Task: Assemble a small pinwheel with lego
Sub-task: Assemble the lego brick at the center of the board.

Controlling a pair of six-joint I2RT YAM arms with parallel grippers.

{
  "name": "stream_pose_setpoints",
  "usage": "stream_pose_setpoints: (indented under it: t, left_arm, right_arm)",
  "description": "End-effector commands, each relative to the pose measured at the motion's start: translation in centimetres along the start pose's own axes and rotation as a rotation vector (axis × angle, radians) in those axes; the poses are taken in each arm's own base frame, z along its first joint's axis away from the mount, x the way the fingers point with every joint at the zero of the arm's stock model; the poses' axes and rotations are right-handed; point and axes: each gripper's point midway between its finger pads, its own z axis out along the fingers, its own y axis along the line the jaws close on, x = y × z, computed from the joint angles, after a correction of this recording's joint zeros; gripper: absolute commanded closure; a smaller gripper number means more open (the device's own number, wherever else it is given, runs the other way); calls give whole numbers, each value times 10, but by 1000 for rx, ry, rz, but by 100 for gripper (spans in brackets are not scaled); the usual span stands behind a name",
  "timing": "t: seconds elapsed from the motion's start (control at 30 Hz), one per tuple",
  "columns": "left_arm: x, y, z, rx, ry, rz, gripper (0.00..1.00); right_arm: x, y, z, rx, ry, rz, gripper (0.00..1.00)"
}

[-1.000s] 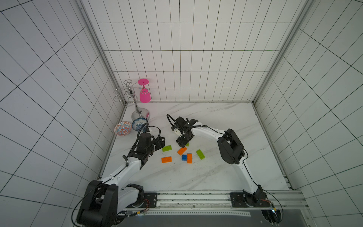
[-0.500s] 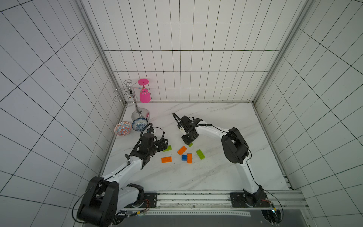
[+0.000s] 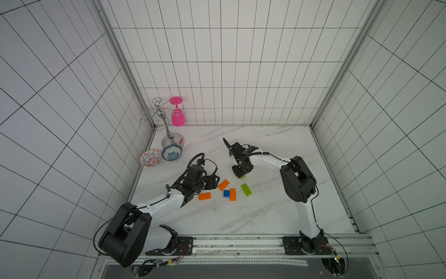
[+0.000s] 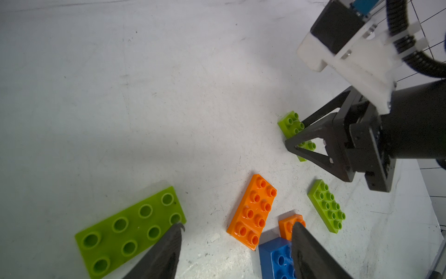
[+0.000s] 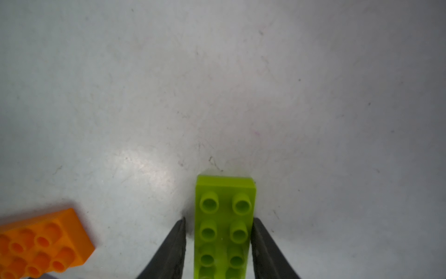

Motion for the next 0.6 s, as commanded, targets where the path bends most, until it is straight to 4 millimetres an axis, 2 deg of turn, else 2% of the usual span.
stream_pose_setpoints:
  t: [0.0,0.17,0.33,0.37,0.57]
  left_arm:
    - [-14,-8,-3,15,-46,21,27]
    - [-12,-8,-3,18,-39,21,27]
    - [-13,-7,-2,19,-39,16,27]
    - [-13,-8,-2,22,-40,17,27]
    - [-14,-10,-3,28,-40,17,27]
  right_arm:
    - [30,4,5,11,72,24,56]
    - [43,6,5,11,93,17,56]
    - [54,9,7,21,112,7,64]
    - [49,10,8,20,91,8,64]
    - [51,8,10,27,94,8,66]
